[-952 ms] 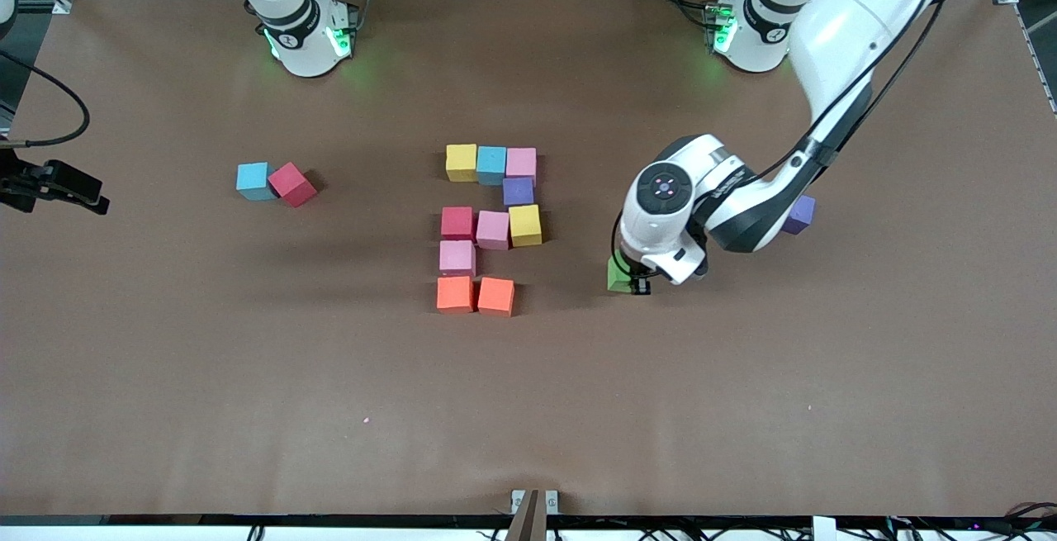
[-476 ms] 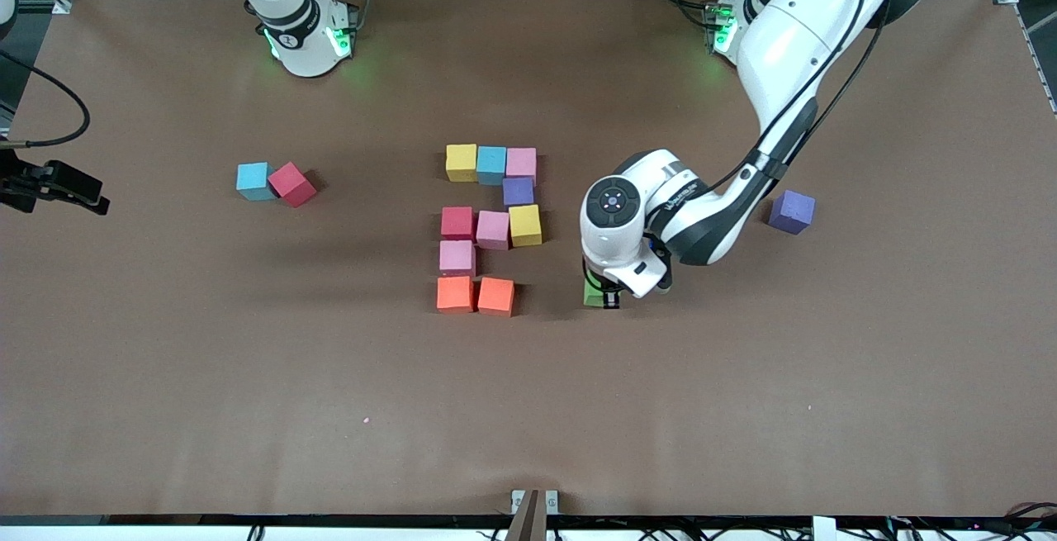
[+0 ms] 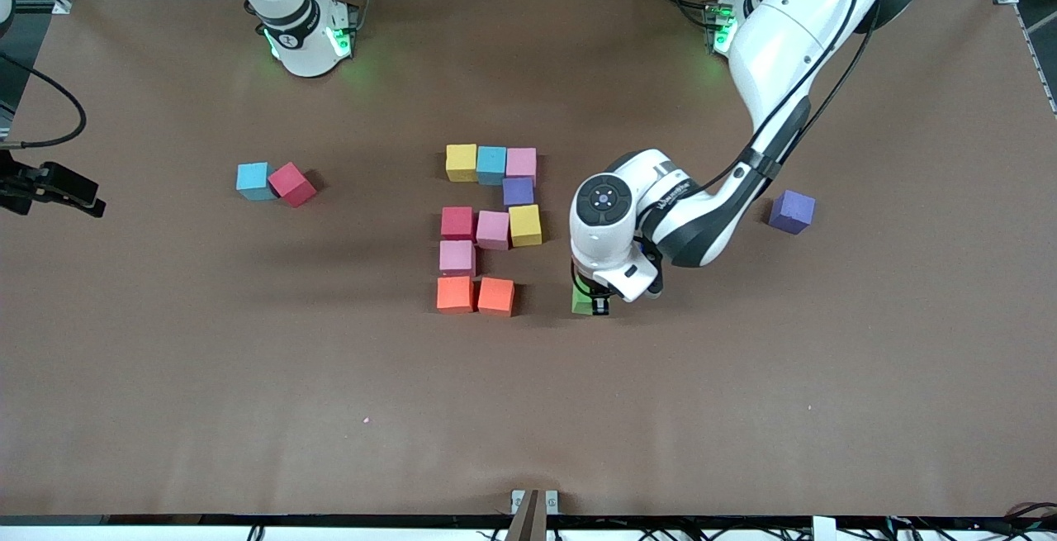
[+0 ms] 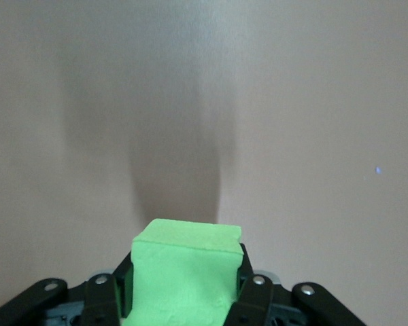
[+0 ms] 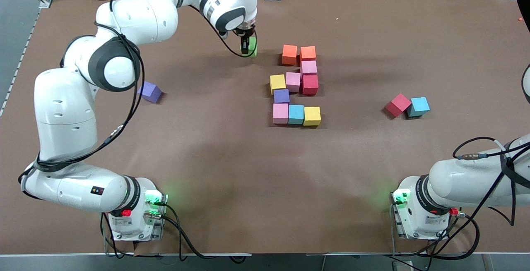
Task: Form number 2 with 11 blocks
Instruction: 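Carry the green cube toward the orange cubes with the left gripper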
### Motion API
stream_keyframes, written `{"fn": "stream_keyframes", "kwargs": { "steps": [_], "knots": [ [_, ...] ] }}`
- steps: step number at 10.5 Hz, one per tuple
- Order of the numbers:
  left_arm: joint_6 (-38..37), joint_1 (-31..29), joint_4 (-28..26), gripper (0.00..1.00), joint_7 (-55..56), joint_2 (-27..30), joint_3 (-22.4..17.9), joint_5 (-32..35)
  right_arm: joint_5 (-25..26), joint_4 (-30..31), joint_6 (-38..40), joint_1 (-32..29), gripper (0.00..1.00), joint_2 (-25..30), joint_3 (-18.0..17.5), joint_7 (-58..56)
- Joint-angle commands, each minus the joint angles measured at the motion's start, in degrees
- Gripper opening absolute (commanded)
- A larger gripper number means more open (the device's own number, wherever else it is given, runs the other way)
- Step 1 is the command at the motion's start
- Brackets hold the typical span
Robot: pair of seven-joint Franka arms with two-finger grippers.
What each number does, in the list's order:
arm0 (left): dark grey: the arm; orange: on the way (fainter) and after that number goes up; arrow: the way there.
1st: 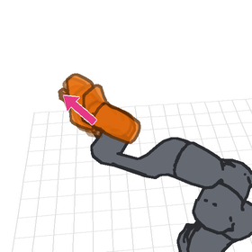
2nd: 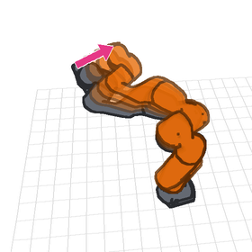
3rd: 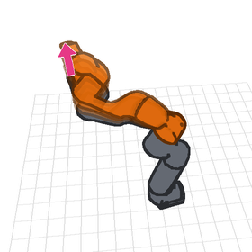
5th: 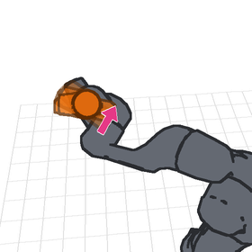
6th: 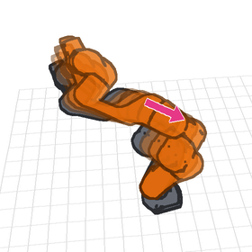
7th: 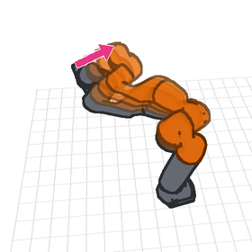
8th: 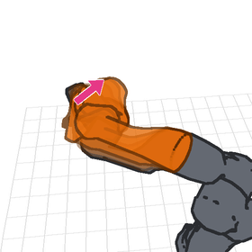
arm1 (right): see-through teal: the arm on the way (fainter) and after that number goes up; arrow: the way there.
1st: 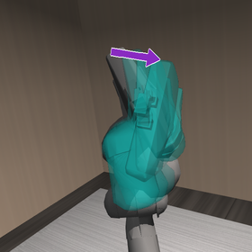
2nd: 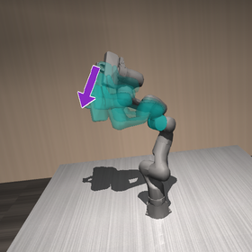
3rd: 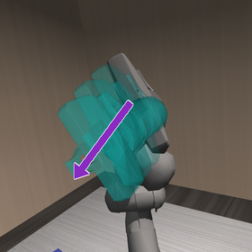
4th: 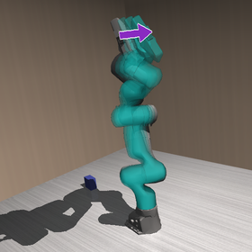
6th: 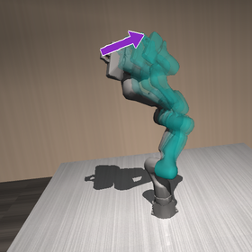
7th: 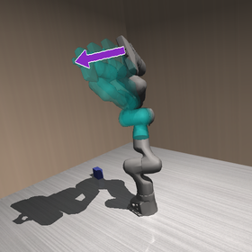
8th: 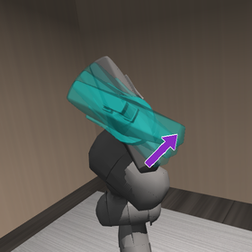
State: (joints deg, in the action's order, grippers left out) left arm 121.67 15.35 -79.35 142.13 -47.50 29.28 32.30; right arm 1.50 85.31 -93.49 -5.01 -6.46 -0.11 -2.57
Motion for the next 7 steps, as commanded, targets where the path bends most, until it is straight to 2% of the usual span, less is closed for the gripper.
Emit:
{"fn": "stream_keyframes", "kwargs": {
  "steps": [1,2,5,7],
  "knots": [
    [-0.6,1.9,2.8,0.1,-0.8,-0.9,-0.6,-0.8,-0.3,-0.7,-0.8,-0.3,1.0,-0.5,-0.5,0.7],
    [0.4,1.9,3.5,0.1,-2.2,-1.3,-1.5,-1.0,-0.3,-0.7,-0.9,-0.3,1.0,-0.6,-0.5,0.7],
    [3.2,4.2,9.6,0.1,-7.0,-7.9,-2.6,-1.0,-0.3,-0.7,-1.2,-0.2,1.0,-0.5,-0.5,0.6],
    [5.1,5.0,9.7,0.1,-9.6,-9.6,-2.6,-1.0,-0.3,-0.7,-1.3,-0.2,1.0,-0.5,-0.5,0.6]
  ]
}}
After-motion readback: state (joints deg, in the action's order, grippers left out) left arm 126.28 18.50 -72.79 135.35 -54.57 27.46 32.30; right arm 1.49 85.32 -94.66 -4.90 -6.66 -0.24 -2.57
